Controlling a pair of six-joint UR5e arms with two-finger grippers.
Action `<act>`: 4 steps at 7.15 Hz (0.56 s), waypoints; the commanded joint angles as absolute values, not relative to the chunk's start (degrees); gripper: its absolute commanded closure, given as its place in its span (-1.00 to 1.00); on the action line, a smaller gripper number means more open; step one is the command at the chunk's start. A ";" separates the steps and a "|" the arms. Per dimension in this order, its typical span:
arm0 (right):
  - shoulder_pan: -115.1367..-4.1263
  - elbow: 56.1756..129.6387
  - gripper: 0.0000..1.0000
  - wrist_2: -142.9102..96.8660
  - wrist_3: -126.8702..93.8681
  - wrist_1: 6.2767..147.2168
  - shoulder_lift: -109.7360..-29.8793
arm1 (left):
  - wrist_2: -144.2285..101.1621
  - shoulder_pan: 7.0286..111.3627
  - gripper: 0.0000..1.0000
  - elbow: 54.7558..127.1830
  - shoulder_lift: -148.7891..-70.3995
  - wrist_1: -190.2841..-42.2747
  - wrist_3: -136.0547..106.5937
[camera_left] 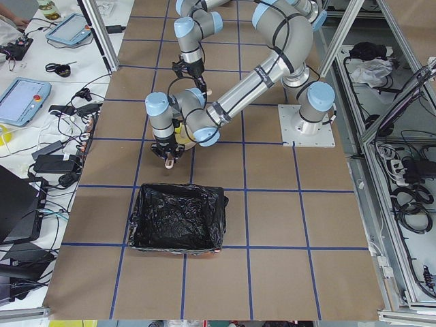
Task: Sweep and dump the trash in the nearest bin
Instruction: 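Push the remaining trash into the dustpan with the right gripper's brush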
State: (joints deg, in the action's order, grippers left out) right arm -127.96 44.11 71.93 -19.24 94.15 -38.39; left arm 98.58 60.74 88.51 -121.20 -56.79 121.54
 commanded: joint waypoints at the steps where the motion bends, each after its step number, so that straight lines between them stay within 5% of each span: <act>1: -125.60 52.95 1.00 73.30 -24.69 91.52 -45.65 | 96.61 60.73 1.00 88.42 -119.72 -57.74 121.38; 4: -123.58 87.14 1.00 82.42 -24.27 91.12 -67.50 | 93.54 59.86 1.00 87.98 -117.08 -62.56 120.33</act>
State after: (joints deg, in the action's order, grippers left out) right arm -124.36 72.20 79.29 -24.70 90.12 -58.04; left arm 95.33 60.41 88.21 -118.17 -60.60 120.88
